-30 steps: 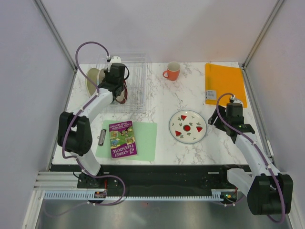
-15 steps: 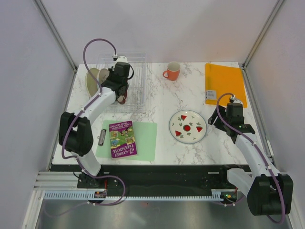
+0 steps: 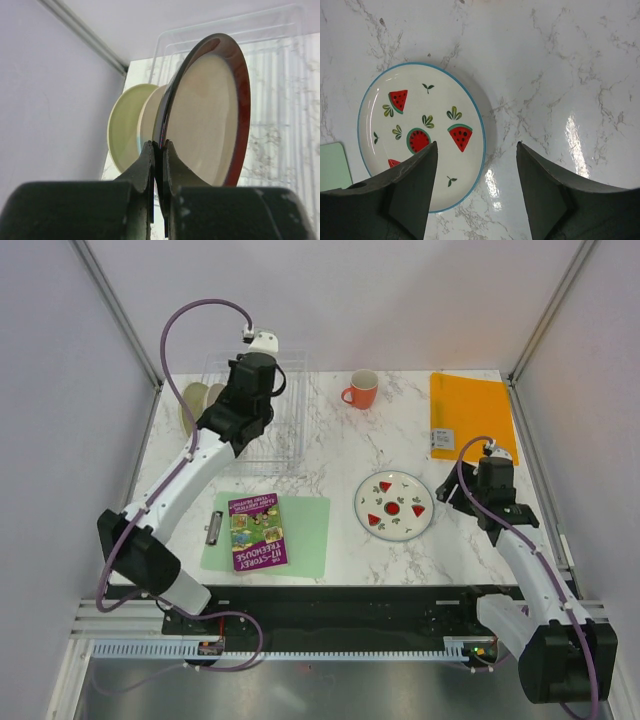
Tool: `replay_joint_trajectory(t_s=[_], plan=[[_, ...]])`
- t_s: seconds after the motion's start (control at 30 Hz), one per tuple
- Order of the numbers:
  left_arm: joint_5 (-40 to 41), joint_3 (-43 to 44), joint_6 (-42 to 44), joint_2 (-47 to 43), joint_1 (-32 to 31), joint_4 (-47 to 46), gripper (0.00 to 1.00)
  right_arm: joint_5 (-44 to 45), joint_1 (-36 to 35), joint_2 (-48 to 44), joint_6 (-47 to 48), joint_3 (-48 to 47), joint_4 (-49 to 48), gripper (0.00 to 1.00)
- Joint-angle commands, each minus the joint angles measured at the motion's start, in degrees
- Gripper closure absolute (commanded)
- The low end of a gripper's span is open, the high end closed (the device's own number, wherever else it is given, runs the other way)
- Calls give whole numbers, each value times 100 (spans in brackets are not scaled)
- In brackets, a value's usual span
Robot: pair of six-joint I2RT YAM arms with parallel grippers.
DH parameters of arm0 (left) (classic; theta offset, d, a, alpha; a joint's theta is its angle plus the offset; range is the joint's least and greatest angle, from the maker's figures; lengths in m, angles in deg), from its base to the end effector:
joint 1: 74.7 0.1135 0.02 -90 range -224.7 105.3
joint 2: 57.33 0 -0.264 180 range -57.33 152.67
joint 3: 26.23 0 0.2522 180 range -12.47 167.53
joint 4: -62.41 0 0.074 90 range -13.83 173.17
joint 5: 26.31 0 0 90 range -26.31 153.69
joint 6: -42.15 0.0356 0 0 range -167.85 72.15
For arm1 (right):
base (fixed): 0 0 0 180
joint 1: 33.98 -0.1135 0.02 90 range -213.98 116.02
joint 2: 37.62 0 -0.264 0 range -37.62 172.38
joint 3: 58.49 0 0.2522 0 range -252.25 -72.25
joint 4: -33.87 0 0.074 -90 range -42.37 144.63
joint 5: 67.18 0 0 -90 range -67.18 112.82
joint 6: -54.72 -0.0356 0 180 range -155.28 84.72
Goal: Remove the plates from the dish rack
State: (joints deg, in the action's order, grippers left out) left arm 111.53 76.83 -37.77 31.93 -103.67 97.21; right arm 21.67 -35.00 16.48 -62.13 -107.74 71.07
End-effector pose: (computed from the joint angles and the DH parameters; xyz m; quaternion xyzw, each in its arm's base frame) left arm 0.3215 -0.1478 0.4026 0.0353 0.7868 0.2447 0.5656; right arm 0.1978 0.0042 0.2326 0.2002 0.8915 0.1067 0.3922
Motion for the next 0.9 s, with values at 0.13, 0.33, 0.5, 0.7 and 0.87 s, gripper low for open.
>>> replay_joint_trajectory(t_s=[0.13, 0.33, 0.5, 0.7, 0.87], plan=[[-2483, 476, -1596, -1225, -82, 981, 98, -937, -13, -383, 330, -275, -120, 28], [-4576, -684, -2879, -1647, -82, 456, 98, -1932, -21, -743, -30, -178, -735, 29], [-6098, -1914, -3934, -1885, -91, -643, 98, -2556, -39, -796, -303, -108, -1201, 28], [-6777, -2873, -4743, -2114, -118, -1865, 98, -2882, -170, -674, -619, 77, -1676, 28], [-6963, -3243, -5095, -2158, -170, -2402, 98, -3040, -416, -393, -926, 305, -2228, 29]])
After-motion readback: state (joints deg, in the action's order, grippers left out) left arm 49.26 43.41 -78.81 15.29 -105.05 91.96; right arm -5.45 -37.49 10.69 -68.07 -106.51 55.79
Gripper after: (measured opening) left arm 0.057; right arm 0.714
